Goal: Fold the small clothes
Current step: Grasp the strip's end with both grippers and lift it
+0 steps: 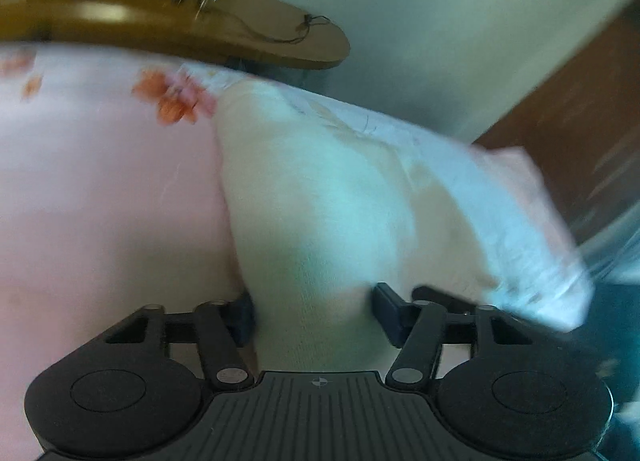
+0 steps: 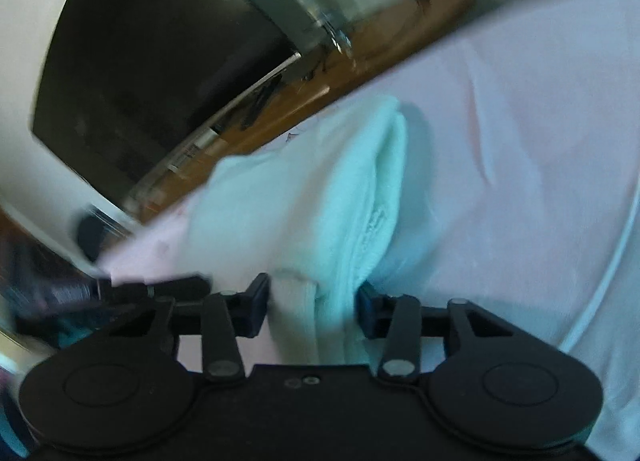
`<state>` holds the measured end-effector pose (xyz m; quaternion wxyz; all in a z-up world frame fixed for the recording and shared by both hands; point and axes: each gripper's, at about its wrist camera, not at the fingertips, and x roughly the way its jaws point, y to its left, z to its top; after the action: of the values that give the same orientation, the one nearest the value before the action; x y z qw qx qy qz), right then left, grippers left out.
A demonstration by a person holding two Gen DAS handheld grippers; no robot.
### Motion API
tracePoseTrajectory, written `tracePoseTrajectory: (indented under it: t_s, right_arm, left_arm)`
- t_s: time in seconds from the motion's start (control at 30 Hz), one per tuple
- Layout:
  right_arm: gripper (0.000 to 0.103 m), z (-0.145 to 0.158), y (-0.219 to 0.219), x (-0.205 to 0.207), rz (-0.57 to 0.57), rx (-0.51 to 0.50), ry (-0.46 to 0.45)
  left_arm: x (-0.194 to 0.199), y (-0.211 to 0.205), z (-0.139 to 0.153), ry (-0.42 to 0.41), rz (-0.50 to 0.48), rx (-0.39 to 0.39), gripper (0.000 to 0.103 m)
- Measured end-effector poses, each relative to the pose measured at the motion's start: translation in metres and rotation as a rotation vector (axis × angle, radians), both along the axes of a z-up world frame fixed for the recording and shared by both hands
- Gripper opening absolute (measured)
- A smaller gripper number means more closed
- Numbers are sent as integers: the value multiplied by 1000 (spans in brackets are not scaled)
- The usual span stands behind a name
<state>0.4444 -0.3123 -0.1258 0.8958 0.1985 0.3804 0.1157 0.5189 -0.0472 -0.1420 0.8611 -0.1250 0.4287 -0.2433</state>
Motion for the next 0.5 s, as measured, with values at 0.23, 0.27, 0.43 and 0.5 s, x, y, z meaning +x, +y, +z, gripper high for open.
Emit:
tracePoseTrajectory:
  t_s: [0.23, 0.27, 0.43, 0.5]
  right_arm:
    - [31, 17, 40, -17, -58, -218, -87]
    - [31, 19, 40, -21, -58, -224, -98]
    - [30, 38, 48, -41, -52, -255, -144]
    - [30, 50, 62, -49, -42, -299, -177]
  left_arm:
    - [-26, -26, 28, -180, -40, 149, 38]
    - [-29, -23, 31, -185, -40, 140, 37]
    - [-49, -20, 49, -247, -73, 181, 37]
    - [-58, -14, 58, -268, -81, 202, 37]
